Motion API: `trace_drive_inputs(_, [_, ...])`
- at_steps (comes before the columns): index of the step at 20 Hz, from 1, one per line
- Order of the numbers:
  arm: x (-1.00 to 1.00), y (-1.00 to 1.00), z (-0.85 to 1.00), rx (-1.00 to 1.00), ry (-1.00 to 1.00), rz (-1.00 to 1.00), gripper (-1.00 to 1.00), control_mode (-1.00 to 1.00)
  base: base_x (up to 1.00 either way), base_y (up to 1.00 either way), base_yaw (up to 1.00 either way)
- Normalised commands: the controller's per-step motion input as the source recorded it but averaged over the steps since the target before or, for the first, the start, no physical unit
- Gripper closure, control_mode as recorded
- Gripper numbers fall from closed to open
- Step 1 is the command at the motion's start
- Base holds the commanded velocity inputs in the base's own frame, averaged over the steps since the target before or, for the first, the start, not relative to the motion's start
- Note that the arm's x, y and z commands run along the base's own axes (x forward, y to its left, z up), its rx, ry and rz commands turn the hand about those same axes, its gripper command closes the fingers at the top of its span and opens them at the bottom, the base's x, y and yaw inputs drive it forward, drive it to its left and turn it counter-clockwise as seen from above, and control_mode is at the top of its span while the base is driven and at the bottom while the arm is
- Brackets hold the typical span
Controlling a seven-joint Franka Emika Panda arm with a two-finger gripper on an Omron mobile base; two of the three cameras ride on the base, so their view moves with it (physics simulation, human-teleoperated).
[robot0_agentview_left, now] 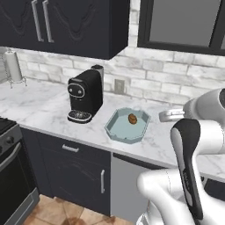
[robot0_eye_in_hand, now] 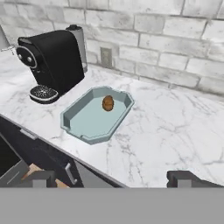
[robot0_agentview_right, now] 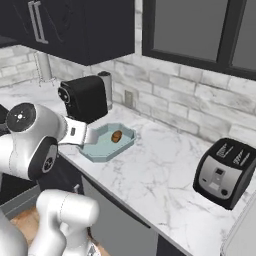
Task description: Place one potato and one fish in each tupperware on the nearby counter, to pack two identical lunches.
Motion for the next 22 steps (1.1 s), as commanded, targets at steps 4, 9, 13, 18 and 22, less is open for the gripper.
trace_drive_inputs(4, [0.00, 0.00, 0.00, 0.00, 0.00, 0.00, -1.00, 1.00, -0.22, 0.44, 0.00])
trace_drive_inputs(9, [0.00, 0.00, 0.00, 0.00, 0.00, 0.00, -1.00, 1.00, -0.42, 0.19, 0.11])
trace_drive_inputs(13, [0.00, 0.00, 0.00, 0.00, 0.00, 0.00, -1.00, 1.00, -0.85, 0.00, 0.26])
trace_drive_inputs(18, [0.00, 0.00, 0.00, 0.00, 0.00, 0.00, -1.00, 1.00, -0.97, 0.00, 0.42])
trace_drive_inputs(22, [0.00, 0.00, 0.00, 0.00, 0.00, 0.00, -1.00, 1.00, -1.00, 0.00, 0.46])
